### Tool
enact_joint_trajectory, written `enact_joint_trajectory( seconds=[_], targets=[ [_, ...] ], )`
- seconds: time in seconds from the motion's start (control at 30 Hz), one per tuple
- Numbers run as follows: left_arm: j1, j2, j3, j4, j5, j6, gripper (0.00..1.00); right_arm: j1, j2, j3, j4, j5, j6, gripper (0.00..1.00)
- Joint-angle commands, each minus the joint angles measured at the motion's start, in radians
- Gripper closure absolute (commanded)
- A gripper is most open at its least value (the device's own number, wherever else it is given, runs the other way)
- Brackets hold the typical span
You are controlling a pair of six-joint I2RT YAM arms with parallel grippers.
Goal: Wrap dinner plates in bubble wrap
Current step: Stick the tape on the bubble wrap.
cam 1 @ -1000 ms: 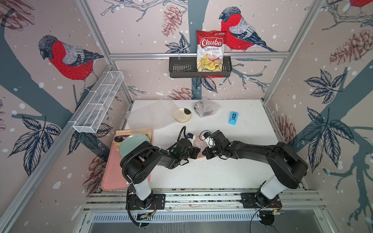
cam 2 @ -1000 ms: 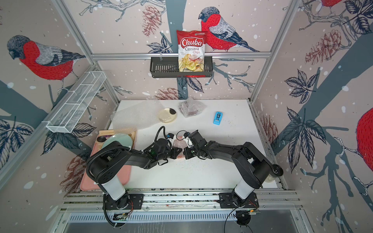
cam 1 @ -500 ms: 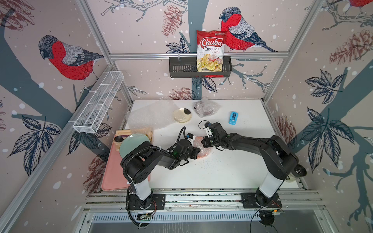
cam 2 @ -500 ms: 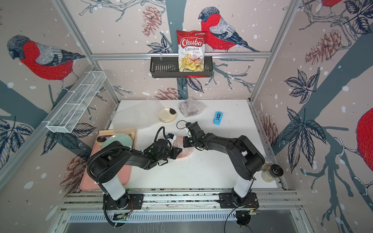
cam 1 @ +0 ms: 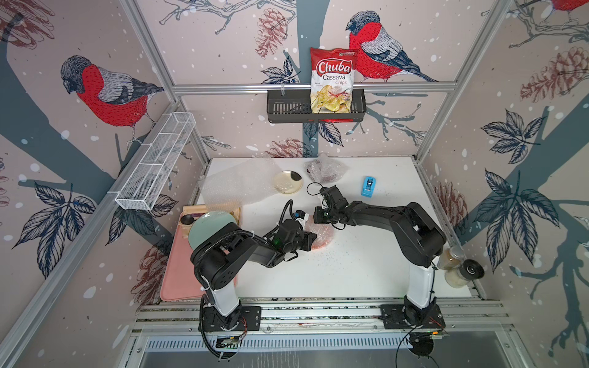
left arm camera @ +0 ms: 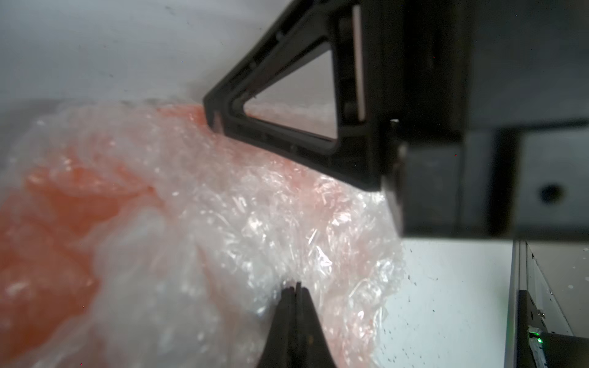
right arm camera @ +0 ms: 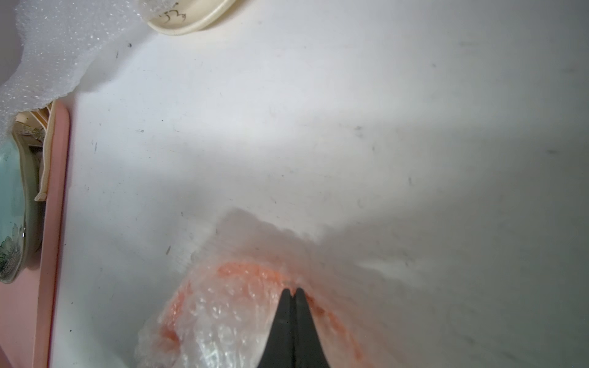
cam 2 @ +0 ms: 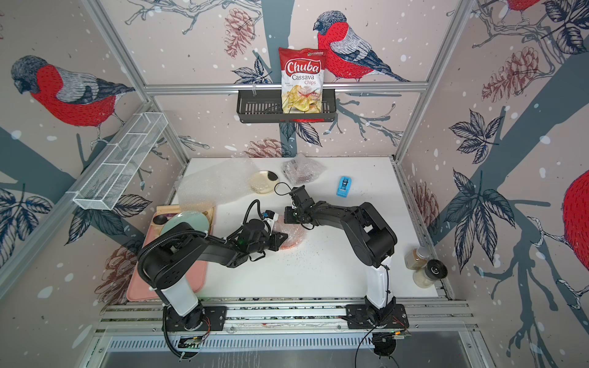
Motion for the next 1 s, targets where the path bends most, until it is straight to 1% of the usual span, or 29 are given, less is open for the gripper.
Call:
enact_joint_trajectory(
  seconds=[0.0,0.07,0.13,0.23,0.33,0.4,0.5,0.57,0.63,0.7,0.73,0.87,0.97],
  targets=[
    [0.002,0.012,-0.007,-0.161,-0.003,-0.002,1.0,0.0,-0.027,-0.005,-0.05,0.027,0.006,1.0],
    [0.003,0.017,-0.004,-0.159,-0.001,-0.003,1.0,-0.003,-0.07,-0.008,-0.06,0.041,0.003,1.0],
    [0.003,0.022,0.002,-0.161,0.003,-0.002,1.0,0.001,-0.097,-0.021,-0.048,0.028,-0.003,0.97],
    [0.003,0.024,0.004,-0.163,0.003,-0.001,1.0,0.019,-0.047,-0.01,-0.044,-0.033,-0.025,0.94],
    [0.003,0.026,0.007,-0.17,0.003,-0.001,1.0,0.039,0.029,0.024,-0.077,-0.039,-0.022,0.96],
    [0.003,0.024,0.006,-0.171,0.001,-0.002,1.0,0.04,0.013,0.013,-0.072,-0.041,-0.018,0.97],
    [0.003,0.02,0.003,-0.169,-0.003,-0.003,1.0,0.04,-0.052,-0.01,-0.074,-0.035,-0.038,0.97],
    [0.003,0.022,0.004,-0.17,-0.002,-0.003,1.0,0.043,-0.062,-0.022,-0.073,-0.056,-0.047,0.96],
    [0.003,0.029,0.009,-0.17,0.0,-0.003,1.0,0.058,-0.022,-0.027,-0.078,-0.068,-0.045,0.97],
    [0.002,0.033,0.015,-0.179,0.0,-0.004,1.0,0.071,0.019,-0.022,-0.125,-0.027,-0.023,0.99],
    [0.003,0.033,0.015,-0.18,-0.002,-0.002,1.0,0.073,0.002,-0.042,-0.125,-0.011,-0.014,1.0],
    [0.003,0.018,-0.003,-0.177,-0.019,-0.013,1.0,0.071,-0.158,-0.149,-0.088,0.002,0.012,1.0],
    [0.003,0.016,-0.005,-0.175,-0.022,-0.013,1.0,0.084,-0.151,-0.214,-0.089,0.004,0.034,1.0]
  ],
)
